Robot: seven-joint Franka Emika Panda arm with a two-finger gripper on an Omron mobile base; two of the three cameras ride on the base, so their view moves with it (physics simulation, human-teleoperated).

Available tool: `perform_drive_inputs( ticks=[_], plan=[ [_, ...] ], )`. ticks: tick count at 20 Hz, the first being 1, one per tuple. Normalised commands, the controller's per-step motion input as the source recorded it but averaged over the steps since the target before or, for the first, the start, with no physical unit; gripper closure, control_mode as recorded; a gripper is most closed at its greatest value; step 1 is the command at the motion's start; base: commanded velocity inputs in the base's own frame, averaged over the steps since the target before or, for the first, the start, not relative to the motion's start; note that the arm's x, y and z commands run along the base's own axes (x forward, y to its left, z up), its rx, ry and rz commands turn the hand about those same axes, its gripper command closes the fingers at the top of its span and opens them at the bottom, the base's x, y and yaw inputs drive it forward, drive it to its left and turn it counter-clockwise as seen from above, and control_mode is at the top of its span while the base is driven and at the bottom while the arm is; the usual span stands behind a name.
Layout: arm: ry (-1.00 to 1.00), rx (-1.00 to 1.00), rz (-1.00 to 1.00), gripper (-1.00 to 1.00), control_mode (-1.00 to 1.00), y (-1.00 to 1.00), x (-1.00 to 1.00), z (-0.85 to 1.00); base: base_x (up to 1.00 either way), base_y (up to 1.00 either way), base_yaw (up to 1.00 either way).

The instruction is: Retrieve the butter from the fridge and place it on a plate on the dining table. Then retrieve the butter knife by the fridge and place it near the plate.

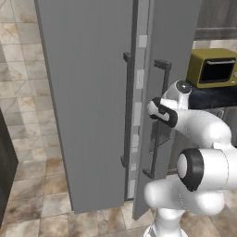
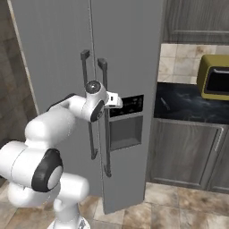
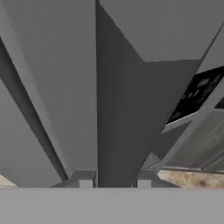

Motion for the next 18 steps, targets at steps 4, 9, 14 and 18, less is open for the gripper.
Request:
perform_drive_inputs(
  ticks=[4, 9, 14, 18],
  plan=[
    [0.33, 0.00, 0.00, 1.00, -1.00, -0.96, -0.86, 0.35, 0.00, 0.00, 0.00],
    [0.17, -0.01, 0.00, 1.00, -1.00, -0.57, -0.64, 0.04, 0.00, 0.00, 0.00],
    [0.00, -0.05, 0.00, -1.00, -1.00, 0.00, -0.37, 0.15, 0.00, 0.00, 0.00],
    [0.00, -0.09, -0.04, -1.00, -1.00, 0.01, -0.48, 0.07, 0.00, 0.00, 0.00]
  ],
)
